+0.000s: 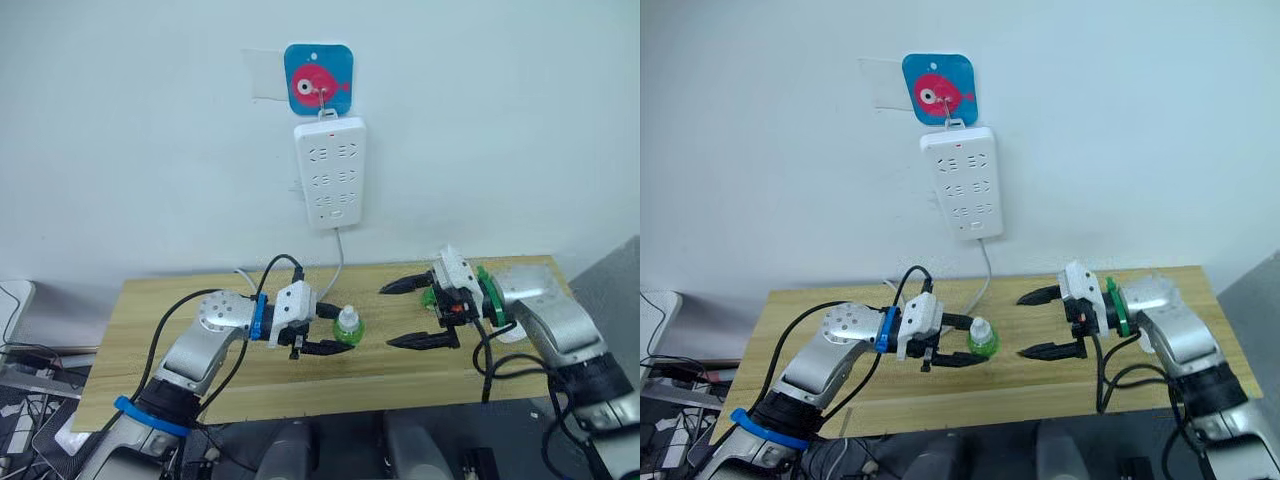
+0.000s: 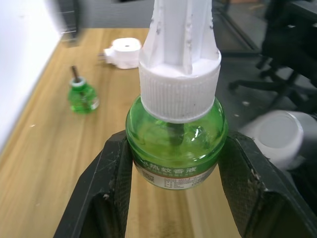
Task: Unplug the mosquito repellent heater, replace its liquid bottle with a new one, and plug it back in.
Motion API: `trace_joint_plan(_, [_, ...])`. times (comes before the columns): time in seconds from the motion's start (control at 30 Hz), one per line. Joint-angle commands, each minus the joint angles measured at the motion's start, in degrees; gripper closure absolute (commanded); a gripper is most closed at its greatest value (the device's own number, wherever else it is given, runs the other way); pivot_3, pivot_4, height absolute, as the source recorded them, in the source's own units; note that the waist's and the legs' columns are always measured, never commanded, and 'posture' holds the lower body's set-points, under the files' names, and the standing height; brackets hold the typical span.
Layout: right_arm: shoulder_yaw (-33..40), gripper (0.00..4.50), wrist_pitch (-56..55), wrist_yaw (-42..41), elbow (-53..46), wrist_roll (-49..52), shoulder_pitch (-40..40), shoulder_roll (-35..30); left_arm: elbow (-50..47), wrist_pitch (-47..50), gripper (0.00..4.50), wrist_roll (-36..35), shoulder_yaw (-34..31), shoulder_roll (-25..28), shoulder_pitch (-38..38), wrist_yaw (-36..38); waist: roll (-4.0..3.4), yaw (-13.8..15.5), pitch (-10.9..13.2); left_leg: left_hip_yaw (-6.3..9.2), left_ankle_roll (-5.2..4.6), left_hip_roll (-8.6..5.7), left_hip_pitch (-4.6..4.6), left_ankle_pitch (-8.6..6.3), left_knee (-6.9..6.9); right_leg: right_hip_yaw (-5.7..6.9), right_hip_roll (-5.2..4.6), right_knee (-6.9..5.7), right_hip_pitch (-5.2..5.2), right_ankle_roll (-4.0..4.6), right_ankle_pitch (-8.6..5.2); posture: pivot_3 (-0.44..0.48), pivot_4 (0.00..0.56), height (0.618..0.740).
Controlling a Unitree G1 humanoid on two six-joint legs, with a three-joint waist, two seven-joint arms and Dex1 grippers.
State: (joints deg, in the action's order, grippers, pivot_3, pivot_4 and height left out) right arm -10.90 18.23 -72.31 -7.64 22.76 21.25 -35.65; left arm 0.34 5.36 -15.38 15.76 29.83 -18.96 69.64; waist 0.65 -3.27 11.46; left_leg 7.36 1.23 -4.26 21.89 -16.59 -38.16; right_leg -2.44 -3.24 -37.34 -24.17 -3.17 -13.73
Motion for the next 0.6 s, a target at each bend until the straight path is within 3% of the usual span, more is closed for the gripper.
trace_joint_plan(0.03, [0.51, 0.02, 3.28, 10.36, -8.21, -0.5, -1.95, 4.26, -0.27, 0.56, 2.35, -0.59, -1.24, -1.47, -1.46, -2.0, 0.0, -0.02, 0.0, 0.0, 0.0, 0.0, -0.01, 0.0, 0.0, 0.01, 0.0, -0.07, -0.01, 0.0, 0.0, -0.114, 0.187, 0.74])
trace_joint_plan(0.3, [-3.17, 0.02, 7.73, 24.55, -8.62, -6.19, 1.26, 13.8, 0.77, 0.5, 2.35, -0.07, -0.61, -2.55, -3.06, -2.2, 0.0, -0.14, 0.0, 0.02, 0.03, -0.01, -0.12, 0.03, -0.17, 0.02, 0.03, -0.55, -0.03, 0.02, 0.01, -0.125, 0.187, 0.74])
trace_joint_plan(0.6, [3.84, 0.02, 10.31, 21.65, -10.73, -1.45, -1.56, 5.81, 1.2, 0.32, 2.35, -0.23, -0.97, -1.8, -2.88, -1.74, 0.01, -0.08, 0.0, 0.07, 0.01, -0.05, -0.06, 0.02, -0.33, 0.07, 0.06, -0.51, 0.02, 0.03, 0.01, -0.129, 0.189, 0.74])
